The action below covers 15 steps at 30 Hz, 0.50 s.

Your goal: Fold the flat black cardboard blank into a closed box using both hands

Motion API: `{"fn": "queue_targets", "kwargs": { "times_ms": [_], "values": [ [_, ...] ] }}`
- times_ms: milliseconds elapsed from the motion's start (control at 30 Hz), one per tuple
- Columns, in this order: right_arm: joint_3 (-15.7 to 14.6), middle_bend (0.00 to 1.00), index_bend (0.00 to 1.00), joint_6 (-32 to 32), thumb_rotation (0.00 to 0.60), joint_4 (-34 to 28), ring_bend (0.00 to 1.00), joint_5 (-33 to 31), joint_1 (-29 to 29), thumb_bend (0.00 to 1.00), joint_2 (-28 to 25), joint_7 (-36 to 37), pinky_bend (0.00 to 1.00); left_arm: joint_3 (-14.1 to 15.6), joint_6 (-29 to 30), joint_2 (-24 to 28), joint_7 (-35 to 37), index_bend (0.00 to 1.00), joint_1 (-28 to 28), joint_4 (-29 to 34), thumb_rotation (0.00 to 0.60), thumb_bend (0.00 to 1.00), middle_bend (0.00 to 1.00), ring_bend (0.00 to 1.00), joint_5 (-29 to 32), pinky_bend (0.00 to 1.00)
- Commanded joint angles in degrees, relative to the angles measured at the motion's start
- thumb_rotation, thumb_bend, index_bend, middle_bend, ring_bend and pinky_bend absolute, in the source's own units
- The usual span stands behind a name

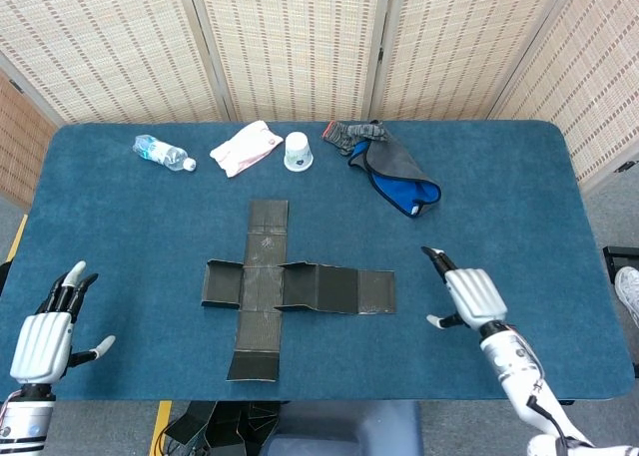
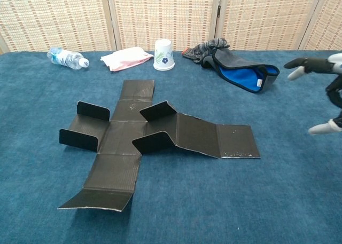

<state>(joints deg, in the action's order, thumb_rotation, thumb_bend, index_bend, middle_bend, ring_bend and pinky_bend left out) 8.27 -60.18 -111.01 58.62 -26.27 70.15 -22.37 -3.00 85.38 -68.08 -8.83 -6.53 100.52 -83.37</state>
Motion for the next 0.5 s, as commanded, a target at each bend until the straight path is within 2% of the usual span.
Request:
{"fn": "queue_targets", "kwargs": {
  "times_ms": [33, 233, 500],
  "values": [
    [2.35, 0.06, 0.0, 2.59, 0.6, 0.21, 0.75, -9.3, -6.11, 0.0, 6.38, -6.33, 0.89, 0.02, 0.0, -0.03, 0.23, 0.11, 0.03, -0.18, 0.6, 0.07, 0.0, 0.06, -0.14, 0.28],
    [3.95, 0.09, 0.0, 0.8, 0.6, 2.66, 0.75, -21.84, -13.88, 0.0, 13.84, -14.49, 0.89, 0.2, -0.12, -0.02, 1.15, 0.11, 0.21, -0.89, 0.6, 0.07, 0.0, 0.06, -0.33, 0.28],
    [4.3, 0.11, 0.0, -2.41, 0.6, 7.14, 0.75, -32.29, -20.57, 0.0, 21.68, -21.19, 0.89, 0.51, -0.22, 0.39, 2.13, 0.11, 0.36, -1.58, 0.6, 0.07, 0.0, 0.06, -0.97, 0.28]
  ]
}}
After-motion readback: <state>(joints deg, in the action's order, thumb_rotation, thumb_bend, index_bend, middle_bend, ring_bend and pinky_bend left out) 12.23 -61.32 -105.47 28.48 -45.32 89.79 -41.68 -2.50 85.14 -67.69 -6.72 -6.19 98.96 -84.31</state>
